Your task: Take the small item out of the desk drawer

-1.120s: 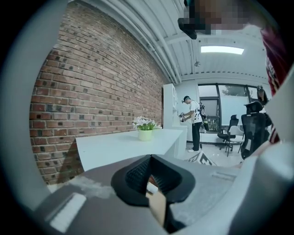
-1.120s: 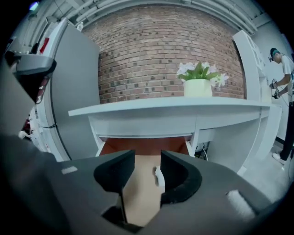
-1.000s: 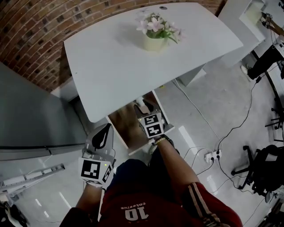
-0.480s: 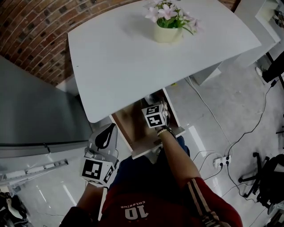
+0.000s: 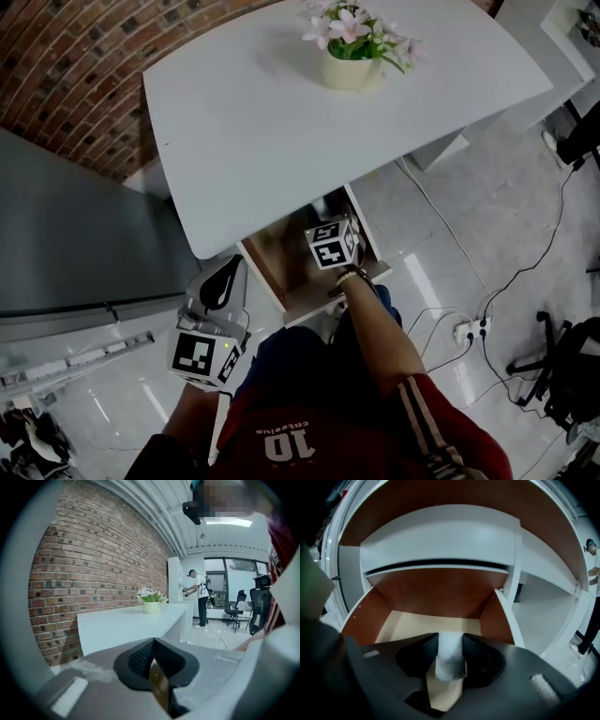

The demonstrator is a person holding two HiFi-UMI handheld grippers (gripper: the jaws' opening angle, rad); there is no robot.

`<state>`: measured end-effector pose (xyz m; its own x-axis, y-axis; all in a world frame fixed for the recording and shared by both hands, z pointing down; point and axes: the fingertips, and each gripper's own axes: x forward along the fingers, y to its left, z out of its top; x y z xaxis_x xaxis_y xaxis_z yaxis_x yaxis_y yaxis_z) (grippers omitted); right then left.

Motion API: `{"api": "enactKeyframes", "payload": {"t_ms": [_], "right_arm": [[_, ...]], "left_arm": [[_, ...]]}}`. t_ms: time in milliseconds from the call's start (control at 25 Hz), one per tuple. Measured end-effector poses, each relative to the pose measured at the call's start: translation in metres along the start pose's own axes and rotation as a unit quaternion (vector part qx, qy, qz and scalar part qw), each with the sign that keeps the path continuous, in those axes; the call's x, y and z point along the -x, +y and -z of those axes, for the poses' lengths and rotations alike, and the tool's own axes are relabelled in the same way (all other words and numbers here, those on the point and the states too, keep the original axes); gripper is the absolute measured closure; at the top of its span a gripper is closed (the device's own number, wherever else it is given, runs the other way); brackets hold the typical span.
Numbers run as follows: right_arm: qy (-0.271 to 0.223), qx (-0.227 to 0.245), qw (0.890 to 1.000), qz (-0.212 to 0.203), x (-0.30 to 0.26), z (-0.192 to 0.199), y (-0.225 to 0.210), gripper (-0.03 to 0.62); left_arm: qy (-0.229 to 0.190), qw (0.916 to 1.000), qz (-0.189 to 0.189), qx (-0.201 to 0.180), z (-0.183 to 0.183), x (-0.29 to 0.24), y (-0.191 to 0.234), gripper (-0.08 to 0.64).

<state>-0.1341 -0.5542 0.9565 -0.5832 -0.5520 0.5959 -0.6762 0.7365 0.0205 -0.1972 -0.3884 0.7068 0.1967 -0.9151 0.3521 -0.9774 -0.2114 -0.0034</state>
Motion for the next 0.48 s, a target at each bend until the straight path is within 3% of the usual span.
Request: {"api": "enactKeyframes", "payload": {"t_ms": [360,480], "right_arm": [[0.014,-0.027,0.999,0.026,0.107,-0.043,0.002,0.428],[0.011,-0.036,0.999,0.037,0.151,-0.064,0.001,0.428]], "left_arm": [[0.009,0.999,0.041,-0.013,-0.091,0.044,-0.023,0.559],[0.006,0.9986,0.052,0.003,-0.125,0.064,-0.03,0.56]]}}
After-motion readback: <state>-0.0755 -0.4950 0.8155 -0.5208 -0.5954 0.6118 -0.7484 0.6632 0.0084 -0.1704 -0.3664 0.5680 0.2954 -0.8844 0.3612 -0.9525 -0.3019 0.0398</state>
